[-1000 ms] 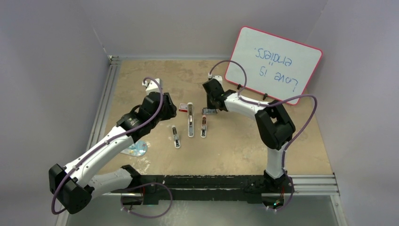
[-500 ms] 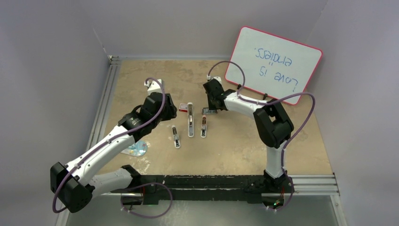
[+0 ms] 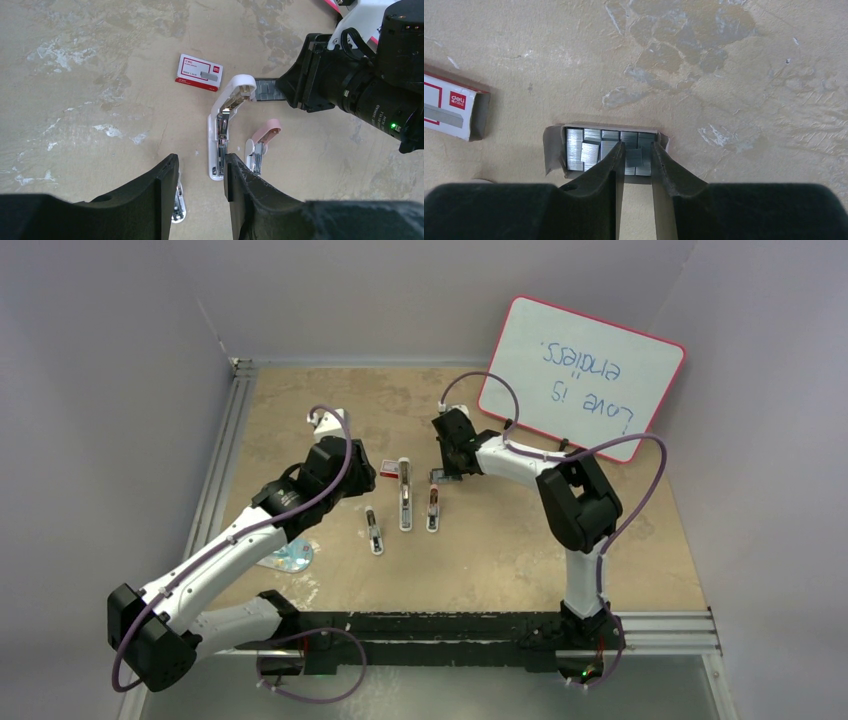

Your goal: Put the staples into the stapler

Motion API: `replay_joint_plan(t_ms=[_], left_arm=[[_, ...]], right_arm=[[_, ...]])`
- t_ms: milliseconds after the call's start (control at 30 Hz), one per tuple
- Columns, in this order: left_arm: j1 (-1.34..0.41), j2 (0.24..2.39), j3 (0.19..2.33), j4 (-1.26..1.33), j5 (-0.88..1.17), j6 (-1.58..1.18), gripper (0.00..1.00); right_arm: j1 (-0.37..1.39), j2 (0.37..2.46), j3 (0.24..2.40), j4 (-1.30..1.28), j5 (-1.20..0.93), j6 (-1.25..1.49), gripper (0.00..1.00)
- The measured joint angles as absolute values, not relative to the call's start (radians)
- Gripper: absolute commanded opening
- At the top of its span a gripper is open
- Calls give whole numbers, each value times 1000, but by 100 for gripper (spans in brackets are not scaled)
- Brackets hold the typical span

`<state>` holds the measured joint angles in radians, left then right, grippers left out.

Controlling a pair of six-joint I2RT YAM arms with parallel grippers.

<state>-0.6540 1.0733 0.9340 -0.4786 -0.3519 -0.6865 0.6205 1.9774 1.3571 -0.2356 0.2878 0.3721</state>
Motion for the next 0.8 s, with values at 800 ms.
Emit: replay_joint_plan(t_ms=[800], left_arm=[[-654,1073,918,-478,-357,-686,38]], right_arm=[[614,1977,1351,-251,271,366,22]])
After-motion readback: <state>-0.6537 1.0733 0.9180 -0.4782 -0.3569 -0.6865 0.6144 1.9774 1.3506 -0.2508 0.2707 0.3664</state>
